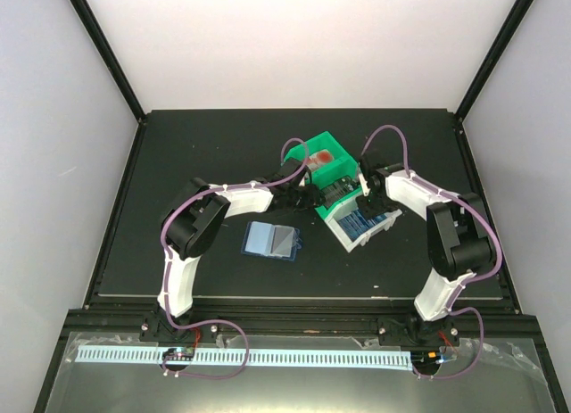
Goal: Put the credit cards into the card holder
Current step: Pick up the credit card from the storage box.
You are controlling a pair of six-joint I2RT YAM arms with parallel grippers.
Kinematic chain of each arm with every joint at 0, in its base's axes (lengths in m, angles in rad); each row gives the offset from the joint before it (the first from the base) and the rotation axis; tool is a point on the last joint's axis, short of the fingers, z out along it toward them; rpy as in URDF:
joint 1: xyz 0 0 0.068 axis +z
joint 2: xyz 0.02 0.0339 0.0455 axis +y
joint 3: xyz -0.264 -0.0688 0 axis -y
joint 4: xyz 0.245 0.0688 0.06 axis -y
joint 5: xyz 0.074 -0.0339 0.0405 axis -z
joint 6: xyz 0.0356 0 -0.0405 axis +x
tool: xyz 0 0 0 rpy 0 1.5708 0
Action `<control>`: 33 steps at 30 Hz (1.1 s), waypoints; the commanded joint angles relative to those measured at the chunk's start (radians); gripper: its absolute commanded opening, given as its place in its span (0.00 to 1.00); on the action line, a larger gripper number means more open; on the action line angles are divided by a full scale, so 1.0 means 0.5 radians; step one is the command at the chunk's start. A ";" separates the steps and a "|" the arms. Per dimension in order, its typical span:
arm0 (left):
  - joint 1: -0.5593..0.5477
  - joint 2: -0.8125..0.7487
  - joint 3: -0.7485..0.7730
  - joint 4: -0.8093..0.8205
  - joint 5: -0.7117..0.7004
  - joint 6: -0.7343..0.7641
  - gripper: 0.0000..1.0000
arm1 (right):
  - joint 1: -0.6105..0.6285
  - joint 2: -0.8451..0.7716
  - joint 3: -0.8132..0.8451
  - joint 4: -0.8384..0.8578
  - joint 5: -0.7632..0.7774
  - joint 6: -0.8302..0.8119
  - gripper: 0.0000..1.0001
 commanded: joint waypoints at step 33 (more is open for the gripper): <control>0.022 0.095 -0.087 -0.210 -0.036 0.123 0.52 | -0.116 0.114 0.105 -0.064 -0.129 0.115 0.38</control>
